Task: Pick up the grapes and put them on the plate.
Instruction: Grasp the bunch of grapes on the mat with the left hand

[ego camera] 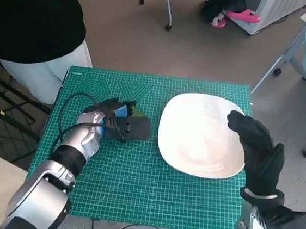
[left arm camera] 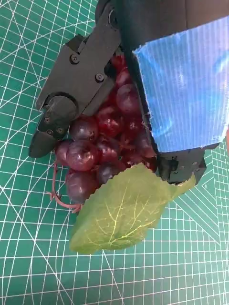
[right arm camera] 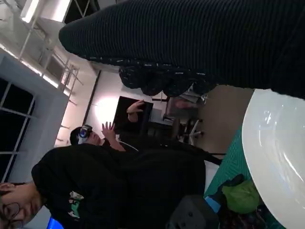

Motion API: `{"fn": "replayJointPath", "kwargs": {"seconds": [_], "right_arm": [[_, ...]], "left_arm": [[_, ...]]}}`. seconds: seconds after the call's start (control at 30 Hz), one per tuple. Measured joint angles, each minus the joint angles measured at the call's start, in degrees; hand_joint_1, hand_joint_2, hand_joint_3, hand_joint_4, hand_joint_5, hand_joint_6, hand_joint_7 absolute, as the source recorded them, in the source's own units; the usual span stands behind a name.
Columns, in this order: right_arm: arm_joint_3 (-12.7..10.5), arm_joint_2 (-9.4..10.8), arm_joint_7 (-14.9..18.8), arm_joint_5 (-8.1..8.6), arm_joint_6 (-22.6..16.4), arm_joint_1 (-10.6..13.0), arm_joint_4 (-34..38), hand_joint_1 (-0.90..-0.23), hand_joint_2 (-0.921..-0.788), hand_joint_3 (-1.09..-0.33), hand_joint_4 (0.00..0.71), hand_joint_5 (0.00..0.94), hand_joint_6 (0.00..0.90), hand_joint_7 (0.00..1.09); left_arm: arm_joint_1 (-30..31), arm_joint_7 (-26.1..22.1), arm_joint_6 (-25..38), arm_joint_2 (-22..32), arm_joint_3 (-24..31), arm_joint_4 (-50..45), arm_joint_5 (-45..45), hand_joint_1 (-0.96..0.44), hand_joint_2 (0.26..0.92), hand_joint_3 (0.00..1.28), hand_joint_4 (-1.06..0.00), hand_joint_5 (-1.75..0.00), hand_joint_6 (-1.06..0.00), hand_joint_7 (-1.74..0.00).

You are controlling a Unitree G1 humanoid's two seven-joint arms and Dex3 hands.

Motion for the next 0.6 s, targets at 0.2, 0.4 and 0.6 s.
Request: {"fn": "replayJointPath", "kwargs": {"seconds": [0.2,0.4,0.6], "right_arm": [[0.00,0.00,0.00,0.00,0.13,0.03,0.00,-0.604,-0.921,-0.883,0.543,0.001,0.186,0.52],[-0.02,-0.01,0.00,0.01,0.27,0.03,0.00,-0.604,-0.921,-0.883,0.543,0.001,0.189,0.53],[-0.06,-0.05,0.01,0.03,0.40,0.06,-0.17,-0.604,-0.921,-0.883,0.543,0.001,0.190,0.53]], "left_arm": [[-0.25,1.98,-0.98,-0.08,-0.18,0.82,-0.62,0.03,0.784,0.02,-0.39,-0.05,-0.41,-0.03],[-0.16,6.86,-2.88,0.05,-1.73,0.85,-0.08,0.27,0.888,0.13,-0.56,-0.99,-0.63,-0.05],[-0.15,11.11,-4.11,0.29,-4.47,0.84,2.05,0.11,0.917,0.23,-0.48,-1.42,-0.55,-0.89]]}}
